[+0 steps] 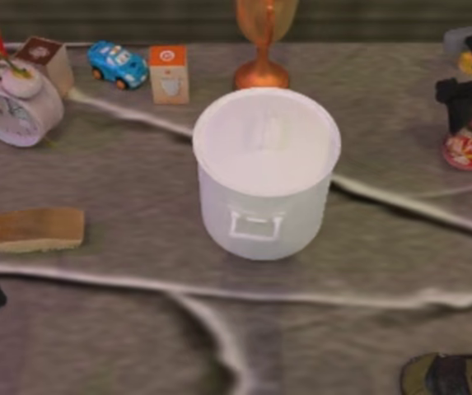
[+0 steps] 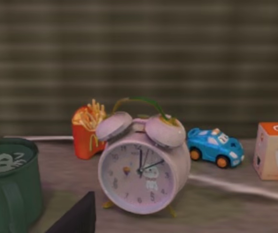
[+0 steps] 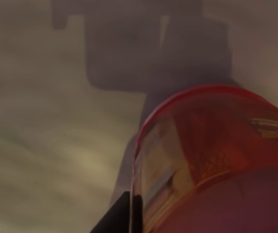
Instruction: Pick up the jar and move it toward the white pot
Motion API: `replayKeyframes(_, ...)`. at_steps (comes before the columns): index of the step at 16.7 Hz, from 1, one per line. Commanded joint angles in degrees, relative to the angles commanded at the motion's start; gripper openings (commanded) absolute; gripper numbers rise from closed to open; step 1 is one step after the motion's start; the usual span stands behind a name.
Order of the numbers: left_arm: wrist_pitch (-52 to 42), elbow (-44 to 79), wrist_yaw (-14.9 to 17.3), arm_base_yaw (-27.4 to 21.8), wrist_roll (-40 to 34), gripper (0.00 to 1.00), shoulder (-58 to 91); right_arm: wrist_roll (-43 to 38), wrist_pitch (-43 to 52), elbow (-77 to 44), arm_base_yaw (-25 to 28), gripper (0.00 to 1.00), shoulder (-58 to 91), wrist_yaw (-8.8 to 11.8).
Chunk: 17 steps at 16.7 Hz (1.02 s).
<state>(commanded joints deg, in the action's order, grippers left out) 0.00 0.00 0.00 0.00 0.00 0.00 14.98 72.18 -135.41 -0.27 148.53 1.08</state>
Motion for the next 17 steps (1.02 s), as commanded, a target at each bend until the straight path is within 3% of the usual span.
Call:
replayKeyframes(11,0.0,0.0,0.0,0.0,0.0,1.0,0.0,-0.04,0.9,26.2,0.78,0.0,-27.37,0.31)
replayKeyframes(17,0.0,0.0,0.0,0.0,0.0,1.0,0.0,-0.13,1.11,28.76,0.55,0.0,-29.94,0.35)
